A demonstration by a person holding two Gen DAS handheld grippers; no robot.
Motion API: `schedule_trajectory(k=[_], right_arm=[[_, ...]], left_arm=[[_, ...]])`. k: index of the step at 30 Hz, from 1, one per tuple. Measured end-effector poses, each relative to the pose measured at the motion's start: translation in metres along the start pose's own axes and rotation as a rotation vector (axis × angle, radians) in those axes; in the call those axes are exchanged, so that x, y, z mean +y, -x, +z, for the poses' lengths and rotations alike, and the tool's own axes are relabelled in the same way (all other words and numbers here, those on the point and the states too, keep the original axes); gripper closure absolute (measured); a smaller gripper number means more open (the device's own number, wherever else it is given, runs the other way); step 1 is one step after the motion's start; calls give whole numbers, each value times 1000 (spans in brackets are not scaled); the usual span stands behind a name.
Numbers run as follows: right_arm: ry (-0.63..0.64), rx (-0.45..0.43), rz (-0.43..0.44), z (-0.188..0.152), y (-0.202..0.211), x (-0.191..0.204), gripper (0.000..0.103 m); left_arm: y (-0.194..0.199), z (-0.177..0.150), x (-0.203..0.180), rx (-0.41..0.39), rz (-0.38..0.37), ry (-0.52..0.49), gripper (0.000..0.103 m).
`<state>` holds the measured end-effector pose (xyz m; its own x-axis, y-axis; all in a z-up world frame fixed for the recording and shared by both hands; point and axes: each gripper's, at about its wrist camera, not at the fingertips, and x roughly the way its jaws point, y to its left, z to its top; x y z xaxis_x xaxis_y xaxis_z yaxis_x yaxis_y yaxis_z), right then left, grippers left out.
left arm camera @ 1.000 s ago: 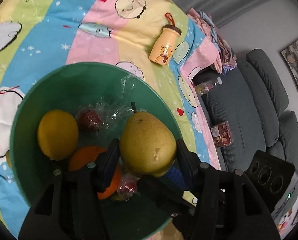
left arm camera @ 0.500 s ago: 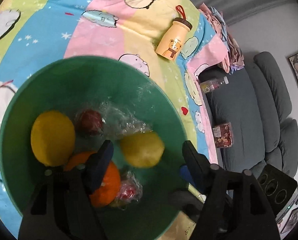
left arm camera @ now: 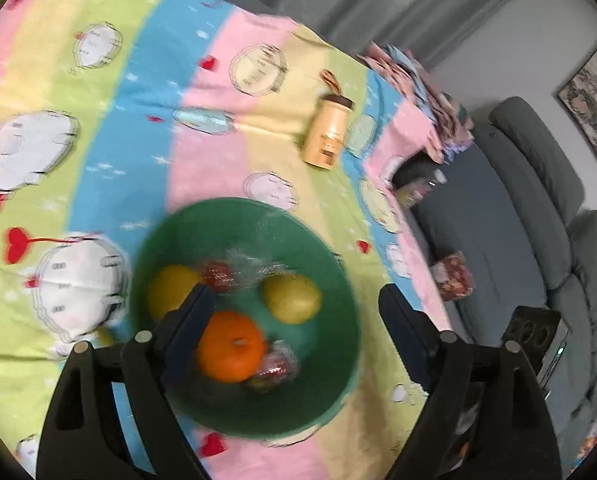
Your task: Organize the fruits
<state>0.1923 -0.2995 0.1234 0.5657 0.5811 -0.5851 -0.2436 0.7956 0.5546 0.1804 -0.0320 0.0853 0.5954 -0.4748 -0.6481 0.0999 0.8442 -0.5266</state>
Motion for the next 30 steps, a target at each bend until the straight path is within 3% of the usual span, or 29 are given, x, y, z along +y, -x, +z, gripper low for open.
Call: schedule_trajectory(k=[3,7,12,18,22,24,26,30], right_arm=[[21,7,9,-2,-1,7,34],[72,13,13,-8,0,24,32],[153,39,33,-20,-5,49,32],[250,84,59,-41,-13,77,32],[293,150,147,-61,-23,96,32],[304,176,197,-72,-25,104,32],[305,202,227,-83,-29,109,32],[345,262,201,-106,-45,118,32]], left_arm=[[20,-12,19,-36,85,15,17],[41,-32,49,-59,166,68,8],[63,-61,81,-79,234,124,8],[79,-93,100,-128,231,123,7],[90,-117,119,-179,224,121,1],[88,-116,127,-145,220,144,1],[92,-116,129,-166,220,141,1],[93,-117,130,-176,265,131,1]])
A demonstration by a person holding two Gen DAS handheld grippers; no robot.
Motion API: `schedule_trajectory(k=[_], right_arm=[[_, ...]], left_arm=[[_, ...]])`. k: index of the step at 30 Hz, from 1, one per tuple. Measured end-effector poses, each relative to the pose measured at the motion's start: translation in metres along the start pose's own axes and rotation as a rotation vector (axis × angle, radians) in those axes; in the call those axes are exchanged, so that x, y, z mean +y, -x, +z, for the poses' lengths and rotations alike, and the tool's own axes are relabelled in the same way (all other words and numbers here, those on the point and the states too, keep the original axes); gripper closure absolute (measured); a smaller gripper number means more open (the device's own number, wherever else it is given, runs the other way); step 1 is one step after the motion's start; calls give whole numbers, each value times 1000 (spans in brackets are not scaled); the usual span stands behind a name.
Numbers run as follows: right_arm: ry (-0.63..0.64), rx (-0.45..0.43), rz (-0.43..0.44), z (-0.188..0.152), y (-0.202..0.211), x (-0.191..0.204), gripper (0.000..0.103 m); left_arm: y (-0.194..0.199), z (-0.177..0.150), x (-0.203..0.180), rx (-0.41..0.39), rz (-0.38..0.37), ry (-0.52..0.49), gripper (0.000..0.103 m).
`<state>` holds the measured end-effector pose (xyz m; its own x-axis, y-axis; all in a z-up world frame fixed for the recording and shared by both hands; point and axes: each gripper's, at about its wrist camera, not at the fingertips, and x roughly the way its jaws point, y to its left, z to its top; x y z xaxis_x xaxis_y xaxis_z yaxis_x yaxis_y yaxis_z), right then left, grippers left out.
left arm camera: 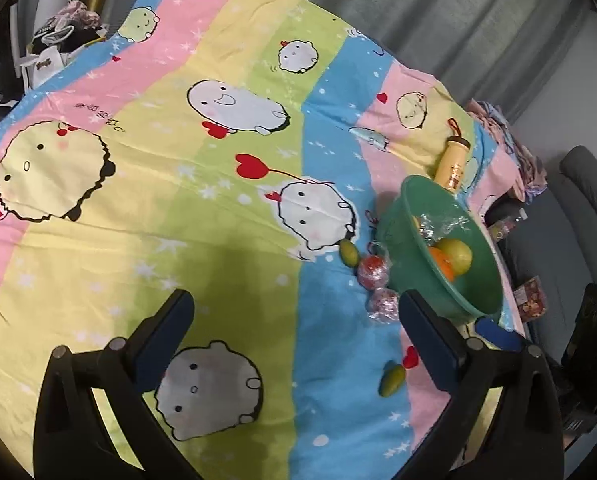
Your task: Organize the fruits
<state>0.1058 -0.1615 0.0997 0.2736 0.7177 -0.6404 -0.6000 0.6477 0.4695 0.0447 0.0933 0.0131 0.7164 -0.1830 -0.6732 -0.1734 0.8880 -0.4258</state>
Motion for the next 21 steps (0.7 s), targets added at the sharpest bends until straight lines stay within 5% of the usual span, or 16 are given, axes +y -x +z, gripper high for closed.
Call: schedule_trajectory(k=[14,21], right_arm=[[-12,135,-92,-18,-49,-11,32],[89,207,-133,-25,-52,4,32]], left_arm=[[-20,-10,2,44,76,-53,0],[-18,-11,8,53,99,-49,0]])
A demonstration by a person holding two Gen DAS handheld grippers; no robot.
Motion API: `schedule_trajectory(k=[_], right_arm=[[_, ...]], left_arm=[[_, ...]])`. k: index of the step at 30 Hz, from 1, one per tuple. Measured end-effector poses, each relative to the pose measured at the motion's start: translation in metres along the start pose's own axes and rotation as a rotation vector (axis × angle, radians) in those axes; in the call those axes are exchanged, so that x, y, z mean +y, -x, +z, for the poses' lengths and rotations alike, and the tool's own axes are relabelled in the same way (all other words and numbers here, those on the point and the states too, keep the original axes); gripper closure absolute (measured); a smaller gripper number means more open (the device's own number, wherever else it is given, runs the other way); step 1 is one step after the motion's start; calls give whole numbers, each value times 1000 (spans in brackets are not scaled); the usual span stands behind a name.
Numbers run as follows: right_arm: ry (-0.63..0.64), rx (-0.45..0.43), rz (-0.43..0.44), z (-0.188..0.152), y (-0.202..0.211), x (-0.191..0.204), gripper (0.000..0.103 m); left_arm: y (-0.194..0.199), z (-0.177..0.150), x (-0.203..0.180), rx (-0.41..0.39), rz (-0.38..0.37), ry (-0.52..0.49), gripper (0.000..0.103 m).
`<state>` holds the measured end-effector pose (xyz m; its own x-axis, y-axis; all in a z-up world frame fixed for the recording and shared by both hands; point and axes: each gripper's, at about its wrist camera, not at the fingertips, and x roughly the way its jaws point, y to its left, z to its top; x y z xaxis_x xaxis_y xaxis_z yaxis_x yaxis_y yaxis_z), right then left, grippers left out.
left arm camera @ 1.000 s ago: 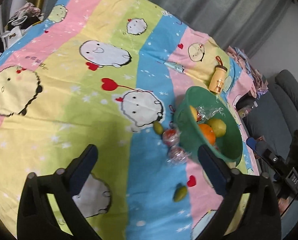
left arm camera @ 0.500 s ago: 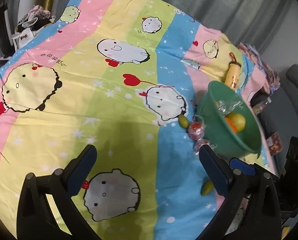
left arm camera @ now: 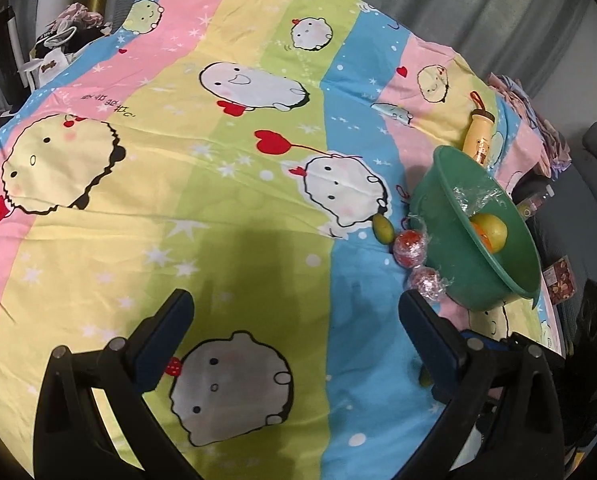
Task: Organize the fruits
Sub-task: 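Lower the right gripper onto the small green lime and close it, then lift the lime with the right gripper while the left gripper moves to the second lime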
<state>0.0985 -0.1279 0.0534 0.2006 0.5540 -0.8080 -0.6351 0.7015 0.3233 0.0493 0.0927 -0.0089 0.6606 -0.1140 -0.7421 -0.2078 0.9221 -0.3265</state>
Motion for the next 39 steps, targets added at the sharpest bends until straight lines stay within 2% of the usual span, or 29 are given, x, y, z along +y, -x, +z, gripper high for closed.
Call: schedule_trajectory(k=[9,13,15,19,25,30,34,39], right_arm=[[29,57,-44,-6,-15,12,41],[38,35,-74,-8,-17,17,42],[68,21,-83,-9,-19,21,47],[103,11,45,-9,-19,29,48],[40,12,-10,-8,-14,18,48],[29,11,67,-7,-22,30,48],[54,3,21,-6,-33,40,62],[26,1,21,-6,-33,30,77]], left_arm=[[-3,1,5,12,-2,16,0],[-4,1,3,19,4,10,0],[-4,0,4,22,2,13,0],[-3,0,5,23,-2,21,0],[-3,-1,8,27,2,29,0],[-4,0,9,28,2,37,0],[-4,1,9,28,-4,40,0],[-5,1,9,34,-7,37,0]])
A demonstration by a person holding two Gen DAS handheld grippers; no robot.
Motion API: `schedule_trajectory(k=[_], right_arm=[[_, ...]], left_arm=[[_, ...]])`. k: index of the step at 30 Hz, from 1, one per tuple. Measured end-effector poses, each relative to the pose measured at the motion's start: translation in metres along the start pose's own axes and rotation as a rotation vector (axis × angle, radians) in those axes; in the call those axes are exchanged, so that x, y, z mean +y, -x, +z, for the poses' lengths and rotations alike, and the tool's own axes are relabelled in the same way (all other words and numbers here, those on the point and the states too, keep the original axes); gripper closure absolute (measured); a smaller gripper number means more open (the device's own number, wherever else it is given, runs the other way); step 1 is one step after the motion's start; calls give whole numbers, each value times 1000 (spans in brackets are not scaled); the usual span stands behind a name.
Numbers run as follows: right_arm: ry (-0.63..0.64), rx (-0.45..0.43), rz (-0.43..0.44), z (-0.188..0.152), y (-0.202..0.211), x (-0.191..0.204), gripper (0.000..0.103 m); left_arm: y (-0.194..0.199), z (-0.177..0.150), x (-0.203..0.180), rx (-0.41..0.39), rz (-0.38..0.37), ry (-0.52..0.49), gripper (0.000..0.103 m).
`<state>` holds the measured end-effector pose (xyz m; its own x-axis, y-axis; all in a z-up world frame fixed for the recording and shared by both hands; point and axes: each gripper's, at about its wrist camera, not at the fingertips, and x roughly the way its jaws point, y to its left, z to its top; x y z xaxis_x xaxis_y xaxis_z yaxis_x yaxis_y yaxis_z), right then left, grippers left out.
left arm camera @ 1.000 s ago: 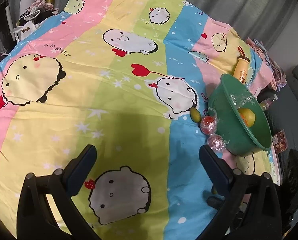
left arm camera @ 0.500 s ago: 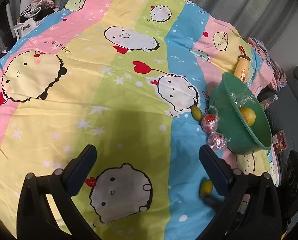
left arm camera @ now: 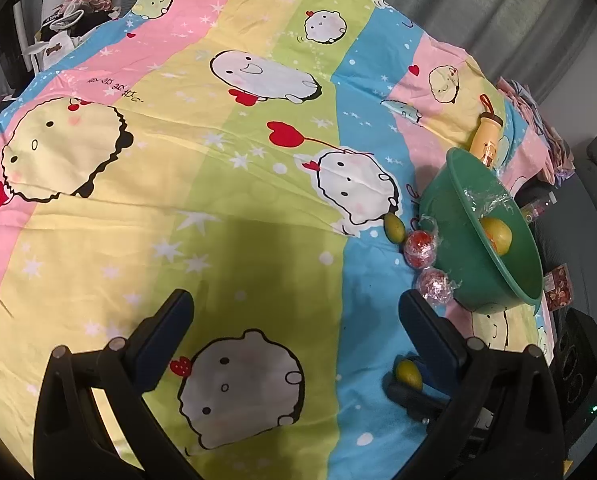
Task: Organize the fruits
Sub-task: 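Lift the lime with the right gripper while the left gripper moves to the second lime, then close the left gripper on the second lime while the right gripper holds its lime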
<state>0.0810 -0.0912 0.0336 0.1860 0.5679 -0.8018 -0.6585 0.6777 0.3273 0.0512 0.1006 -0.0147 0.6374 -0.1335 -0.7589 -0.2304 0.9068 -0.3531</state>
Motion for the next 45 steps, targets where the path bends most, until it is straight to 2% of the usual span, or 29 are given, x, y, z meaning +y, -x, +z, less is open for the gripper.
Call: schedule_trajectory(k=[2,8,12,15,17,20,22,24,27,33,38,42,44,45], right_arm=[[13,-2,-9,0,0,0,82],[-5,-7,50,0,11,-7,82],[-13,-20,80,-4,26,-9,82],[-16,-24,100,-10,34,-12,82],[-27,-35,103,-10,38,-16,82],[-55,-51,128,-8,39,-24,82],[-64,-45,138,-8,36,-27,82],[-75,-35,147,-8,34,-29,82],[-81,-24,158,-9,31,-31,82],[-103,-16,172,-10,30,-39,82],[-130,-4,191,-11,24,-46,82],[-148,8,199,-12,19,-51,82],[-160,8,209,-12,18,-52,82],[-161,7,211,-12,17,-52,82]], left_arm=[[0,-1,-2,3,-8,-11,0],[-3,-2,-8,-4,2,-51,0],[-2,-1,-15,-58,-11,-110,1],[-9,5,-31,-102,-5,-261,2],[-16,10,-40,-105,5,-383,4],[-36,18,-50,-36,-14,-555,17],[-49,21,-57,-5,-4,-669,32],[-61,27,-62,21,-27,-757,33],[-71,35,-69,43,-97,-833,33],[-88,36,-93,70,-162,-1115,33],[-106,40,-102,126,-208,-1272,31],[-112,45,-107,156,-266,-1332,32],[-113,46,-110,174,-292,-1342,37],[-113,46,-111,196,-322,-1335,48]])
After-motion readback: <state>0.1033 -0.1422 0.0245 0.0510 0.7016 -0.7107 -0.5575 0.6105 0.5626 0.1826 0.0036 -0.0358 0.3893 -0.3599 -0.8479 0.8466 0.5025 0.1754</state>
